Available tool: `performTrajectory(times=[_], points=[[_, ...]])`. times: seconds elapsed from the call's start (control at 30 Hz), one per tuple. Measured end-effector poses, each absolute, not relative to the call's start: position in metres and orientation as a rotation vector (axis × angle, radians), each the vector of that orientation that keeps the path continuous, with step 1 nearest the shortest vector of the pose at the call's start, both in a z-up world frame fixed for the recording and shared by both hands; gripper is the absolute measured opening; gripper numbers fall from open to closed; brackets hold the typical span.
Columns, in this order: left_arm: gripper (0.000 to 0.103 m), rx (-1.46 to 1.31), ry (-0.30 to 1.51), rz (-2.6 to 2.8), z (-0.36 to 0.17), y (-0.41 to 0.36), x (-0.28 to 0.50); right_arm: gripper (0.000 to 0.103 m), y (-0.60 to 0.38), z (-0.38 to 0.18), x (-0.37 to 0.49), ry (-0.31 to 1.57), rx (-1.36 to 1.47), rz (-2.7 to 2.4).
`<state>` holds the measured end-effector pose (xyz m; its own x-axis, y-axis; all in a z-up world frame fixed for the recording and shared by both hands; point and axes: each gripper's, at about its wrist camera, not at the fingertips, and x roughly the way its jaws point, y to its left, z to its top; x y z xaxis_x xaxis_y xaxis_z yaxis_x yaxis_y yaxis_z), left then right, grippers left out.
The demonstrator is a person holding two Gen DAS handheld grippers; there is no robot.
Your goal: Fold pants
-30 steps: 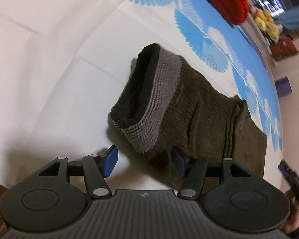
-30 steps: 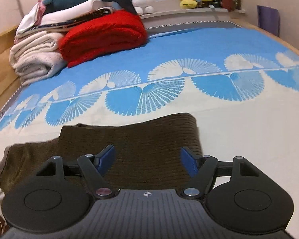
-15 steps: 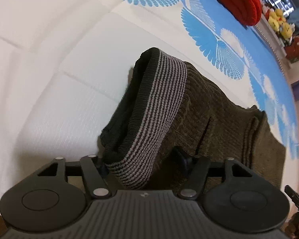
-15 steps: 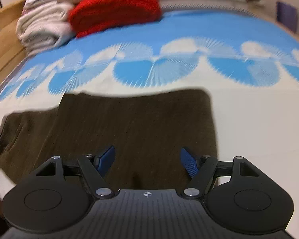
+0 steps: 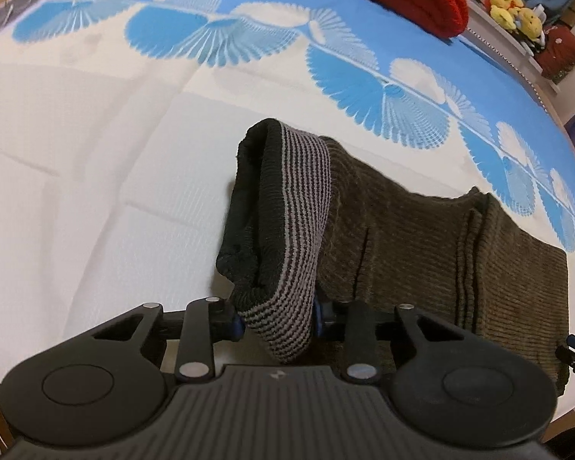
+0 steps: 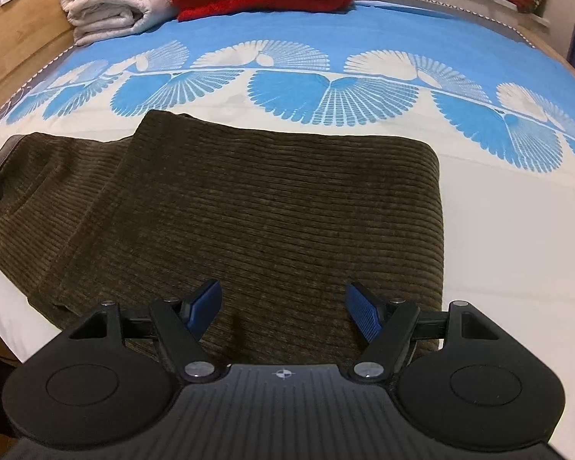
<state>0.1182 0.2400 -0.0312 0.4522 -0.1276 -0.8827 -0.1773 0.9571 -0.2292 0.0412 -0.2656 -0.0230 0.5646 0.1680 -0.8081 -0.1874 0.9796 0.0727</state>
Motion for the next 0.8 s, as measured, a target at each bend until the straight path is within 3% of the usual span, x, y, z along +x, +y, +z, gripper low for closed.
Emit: performTrajectory(times=[0.43,0.7,0.8], points=[[0.030,-0.273,0.958,-0.135,0.046,0.167,0.119,0.074,-0.288,-0.026,0.045,0.974,0.033,0.147],[0.029,-0.325,0.838,-0.482,0.096,0.030,0.126,0.074,-0.320,-0.020,0.045,0.934,0.182,0.044],[0.037,-0.260,0.859,-0.636,0.096,-0.043,0.126,0.074,-0.342,-0.016,0.044,0.898,0.284,-0.011]])
